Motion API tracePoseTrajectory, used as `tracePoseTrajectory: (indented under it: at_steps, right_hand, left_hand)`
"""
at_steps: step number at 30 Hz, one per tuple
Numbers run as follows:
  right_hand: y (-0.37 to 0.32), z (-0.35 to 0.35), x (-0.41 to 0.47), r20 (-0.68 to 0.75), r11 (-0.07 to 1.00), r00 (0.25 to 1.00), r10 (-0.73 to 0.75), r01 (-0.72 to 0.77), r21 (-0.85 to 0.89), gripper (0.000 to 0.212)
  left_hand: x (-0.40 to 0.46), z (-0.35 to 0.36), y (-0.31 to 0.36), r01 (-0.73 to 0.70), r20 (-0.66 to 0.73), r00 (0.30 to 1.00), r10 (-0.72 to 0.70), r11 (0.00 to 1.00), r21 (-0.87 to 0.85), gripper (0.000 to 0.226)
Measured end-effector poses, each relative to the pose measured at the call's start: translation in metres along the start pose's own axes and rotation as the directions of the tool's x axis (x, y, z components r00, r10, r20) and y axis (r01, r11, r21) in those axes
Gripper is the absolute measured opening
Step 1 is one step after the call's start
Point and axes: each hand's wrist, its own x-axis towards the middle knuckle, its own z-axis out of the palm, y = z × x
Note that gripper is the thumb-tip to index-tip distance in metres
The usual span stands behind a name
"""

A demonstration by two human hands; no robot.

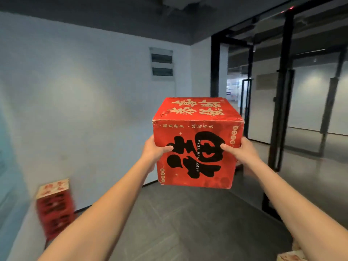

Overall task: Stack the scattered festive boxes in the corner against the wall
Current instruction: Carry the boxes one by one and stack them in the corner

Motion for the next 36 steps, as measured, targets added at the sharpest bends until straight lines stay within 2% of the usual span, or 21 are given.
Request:
tracePoseTrajectory:
  at_steps: [6,9,12,16,18,22,27,36]
  right_hand:
    - [-0.015,0.224,0.087,0.21,0.994,0.977,-0.027,0.004,0.11,0.048]
    - [-0.027,0.339,0.12,0.301,0.982,0.953,-0.037,-0.022,0.188,0.045]
    - [-0.039,0.439,0.146,0.4,0.972,0.915,-0.049,-0.048,0.23,0.052]
    - [-0.047,0.547,0.182,0.504,0.962,0.858,-0.097,-0.049,0.268,0.056]
    - [-0.045,0.592,0.201,0.541,0.96,0.833,-0.115,-0.046,0.276,0.051]
    - [-0.027,0.673,0.248,0.594,0.958,0.79,-0.15,-0.031,0.284,0.044]
    - [0.006,0.769,0.329,0.648,0.955,0.739,-0.184,-0.023,0.297,0.049]
    - [0.035,0.935,0.501,0.743,0.957,0.638,-0.203,-0.032,0.289,0.05]
  left_hand:
    - [0.071,-0.184,-0.052,0.045,-0.236,0.971,-0.042,0.999,0.006,0.047]
    - [0.108,-0.276,-0.079,0.073,-0.356,0.933,-0.056,0.997,0.036,0.049]
    - [0.137,-0.355,-0.103,0.09,-0.457,0.888,-0.06,0.995,0.045,0.05]
    - [0.176,-0.436,-0.137,0.125,-0.563,0.823,-0.075,0.991,0.051,0.061]
    - [0.196,-0.465,-0.156,0.15,-0.606,0.791,-0.077,0.986,0.069,0.067]
    - [0.246,-0.506,-0.197,0.199,-0.662,0.746,-0.076,0.973,0.113,0.063]
    - [0.329,-0.542,-0.245,0.274,-0.726,0.685,-0.057,0.944,0.185,0.056]
    - [0.491,-0.584,-0.3,0.318,-0.781,0.615,-0.109,0.94,0.12,0.05]
